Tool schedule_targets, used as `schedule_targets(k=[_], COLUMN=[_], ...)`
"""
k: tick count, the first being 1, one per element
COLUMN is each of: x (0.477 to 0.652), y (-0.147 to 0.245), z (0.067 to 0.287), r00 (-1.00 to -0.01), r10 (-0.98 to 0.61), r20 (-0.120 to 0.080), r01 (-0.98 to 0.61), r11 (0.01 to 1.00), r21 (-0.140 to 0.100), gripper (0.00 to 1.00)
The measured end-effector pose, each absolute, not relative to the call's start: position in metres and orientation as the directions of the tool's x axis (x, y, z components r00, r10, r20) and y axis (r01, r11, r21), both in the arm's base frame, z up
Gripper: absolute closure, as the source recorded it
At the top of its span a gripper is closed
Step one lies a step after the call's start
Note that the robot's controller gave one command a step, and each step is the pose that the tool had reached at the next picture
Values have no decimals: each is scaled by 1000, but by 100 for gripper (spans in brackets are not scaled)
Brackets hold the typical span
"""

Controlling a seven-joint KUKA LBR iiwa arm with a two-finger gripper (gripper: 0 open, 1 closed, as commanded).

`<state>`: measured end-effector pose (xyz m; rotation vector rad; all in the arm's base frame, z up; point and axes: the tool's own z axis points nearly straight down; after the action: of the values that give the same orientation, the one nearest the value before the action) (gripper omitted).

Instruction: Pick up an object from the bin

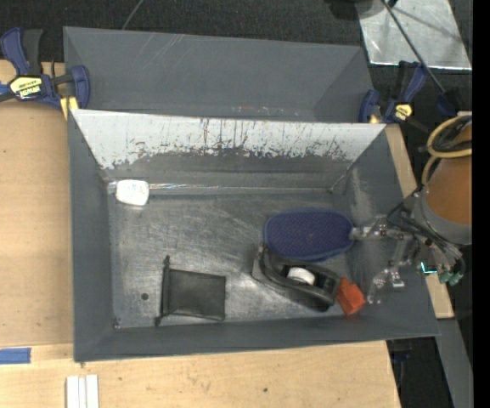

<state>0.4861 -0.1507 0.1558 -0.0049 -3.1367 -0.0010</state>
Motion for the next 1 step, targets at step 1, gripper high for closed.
schedule_targets(k=[1], x=[592], y=[-104], z=[73], r00=[-993], r10=[-120], r20=[-19], r01=[-119], r11=[993], r21=[-8], gripper=[0])
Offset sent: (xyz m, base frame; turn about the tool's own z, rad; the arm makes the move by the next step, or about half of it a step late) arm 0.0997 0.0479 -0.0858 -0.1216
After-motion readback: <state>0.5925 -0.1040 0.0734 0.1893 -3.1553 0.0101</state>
